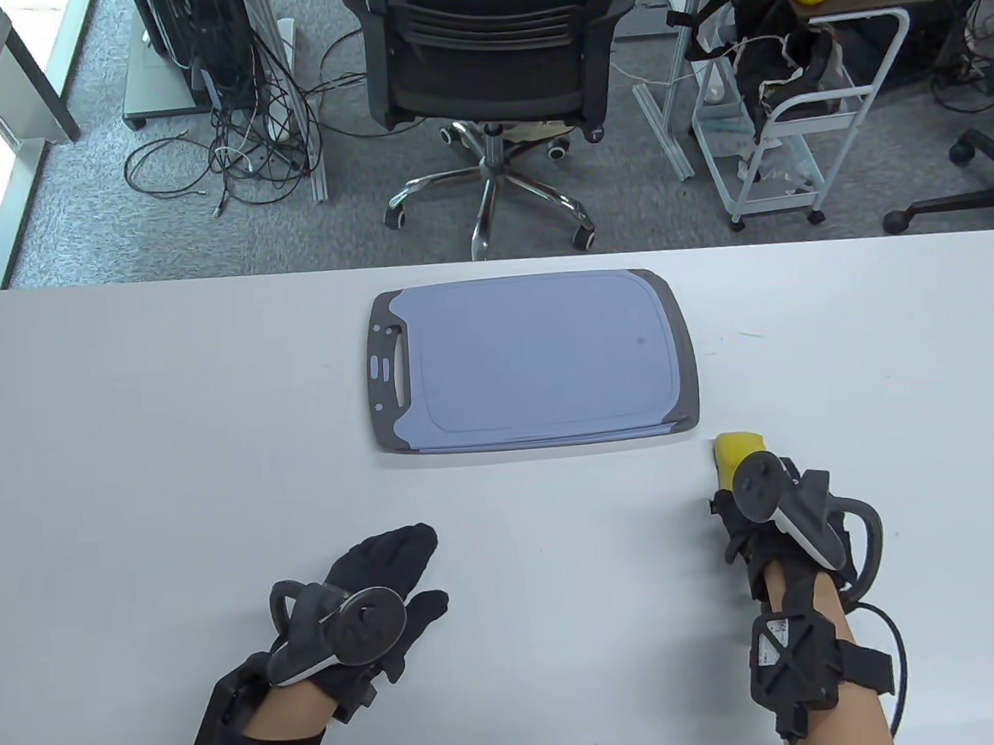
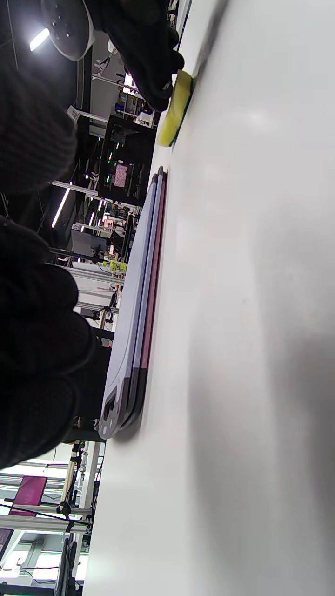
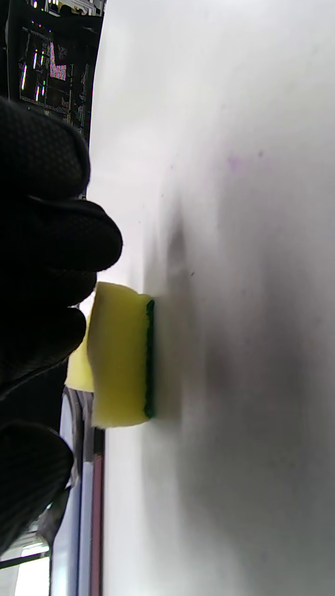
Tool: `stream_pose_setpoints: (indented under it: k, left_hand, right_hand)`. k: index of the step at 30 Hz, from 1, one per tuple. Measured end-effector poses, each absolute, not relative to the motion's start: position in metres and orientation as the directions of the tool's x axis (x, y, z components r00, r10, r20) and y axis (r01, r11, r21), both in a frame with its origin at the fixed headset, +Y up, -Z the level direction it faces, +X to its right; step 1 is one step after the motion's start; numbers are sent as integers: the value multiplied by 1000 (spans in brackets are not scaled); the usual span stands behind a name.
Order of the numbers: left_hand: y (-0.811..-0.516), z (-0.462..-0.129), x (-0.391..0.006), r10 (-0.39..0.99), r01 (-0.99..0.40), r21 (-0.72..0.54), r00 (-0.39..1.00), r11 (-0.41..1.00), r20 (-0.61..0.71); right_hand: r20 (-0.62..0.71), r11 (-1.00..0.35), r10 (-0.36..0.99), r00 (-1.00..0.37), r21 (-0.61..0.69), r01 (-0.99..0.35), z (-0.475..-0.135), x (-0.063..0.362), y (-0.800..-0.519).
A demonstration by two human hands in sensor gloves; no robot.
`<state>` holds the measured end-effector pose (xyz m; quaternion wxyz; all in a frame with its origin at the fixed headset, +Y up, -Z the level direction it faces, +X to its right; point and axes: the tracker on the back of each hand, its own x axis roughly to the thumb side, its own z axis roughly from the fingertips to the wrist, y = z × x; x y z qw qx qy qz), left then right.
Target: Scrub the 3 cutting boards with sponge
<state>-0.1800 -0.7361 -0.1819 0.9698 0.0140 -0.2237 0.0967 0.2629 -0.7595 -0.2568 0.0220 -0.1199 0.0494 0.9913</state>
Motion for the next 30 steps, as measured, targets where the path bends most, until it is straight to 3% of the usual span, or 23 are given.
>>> stream_pose_setpoints:
  k: [8, 19, 25, 30]
  left_hand:
    - [-738, -183, -178, 185, -198, -17, 874, 980, 449]
    - [-749, -177, -176, 87, -115, 37, 891, 993, 445]
    - [-751, -174, -173, 51, -88, 61, 887, 994, 459]
    - [-752, -172, -169, 33, -72, 64, 878, 995, 478]
  right_hand:
    - [-86, -995, 101, -991, -35, -98, -230, 236, -736]
    - [327, -985, 113, -938, -89, -150, -179, 133, -751]
    - [435, -983, 84, -896, -109, -146, -164, 123, -747]
    - [446, -981, 126, -886, -77, -178, -167, 129, -748]
